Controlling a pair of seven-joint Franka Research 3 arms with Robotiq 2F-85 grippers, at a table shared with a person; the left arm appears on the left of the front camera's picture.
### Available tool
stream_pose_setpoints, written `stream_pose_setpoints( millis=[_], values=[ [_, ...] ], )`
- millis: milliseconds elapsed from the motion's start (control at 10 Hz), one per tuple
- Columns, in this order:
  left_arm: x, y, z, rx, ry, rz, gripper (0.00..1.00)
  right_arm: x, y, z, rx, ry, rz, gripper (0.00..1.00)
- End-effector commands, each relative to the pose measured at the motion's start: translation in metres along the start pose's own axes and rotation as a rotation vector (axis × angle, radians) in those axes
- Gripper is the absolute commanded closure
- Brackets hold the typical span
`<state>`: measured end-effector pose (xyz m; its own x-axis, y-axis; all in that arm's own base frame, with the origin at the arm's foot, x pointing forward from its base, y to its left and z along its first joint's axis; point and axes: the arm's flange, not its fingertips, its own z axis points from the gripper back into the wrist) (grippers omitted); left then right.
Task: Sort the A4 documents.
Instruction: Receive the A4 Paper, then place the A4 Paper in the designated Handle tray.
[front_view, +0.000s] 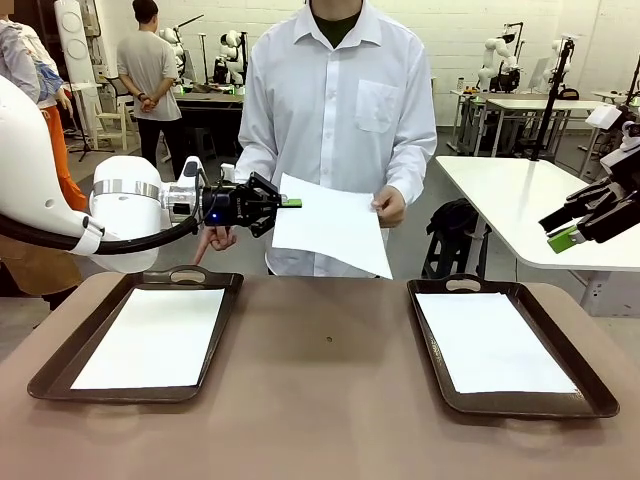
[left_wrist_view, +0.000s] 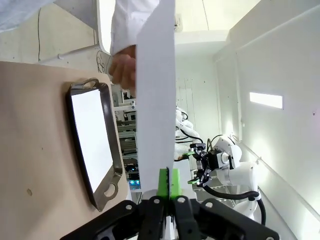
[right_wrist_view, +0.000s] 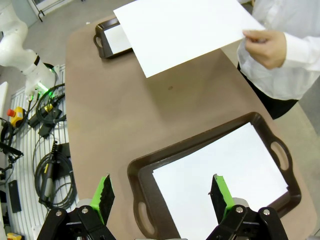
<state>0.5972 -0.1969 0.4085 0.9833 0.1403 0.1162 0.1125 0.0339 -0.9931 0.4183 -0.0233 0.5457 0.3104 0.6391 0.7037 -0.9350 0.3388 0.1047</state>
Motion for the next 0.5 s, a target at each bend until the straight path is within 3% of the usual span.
stream_pose_setpoints(
  millis=[0, 400],
  values=[
    [0.0014, 0.0007, 0.001, 0.004, -0.014, 0.002, 1.0, 0.0005, 0.0002, -0.0015, -0.003, 0.008, 0.003, 0.0],
    [0.0014, 0.0007, 0.001, 0.004, -0.014, 0.002, 1.0, 0.0005, 0.0002, -0.0015, -0.003, 0.008, 0.003, 0.0]
  ],
)
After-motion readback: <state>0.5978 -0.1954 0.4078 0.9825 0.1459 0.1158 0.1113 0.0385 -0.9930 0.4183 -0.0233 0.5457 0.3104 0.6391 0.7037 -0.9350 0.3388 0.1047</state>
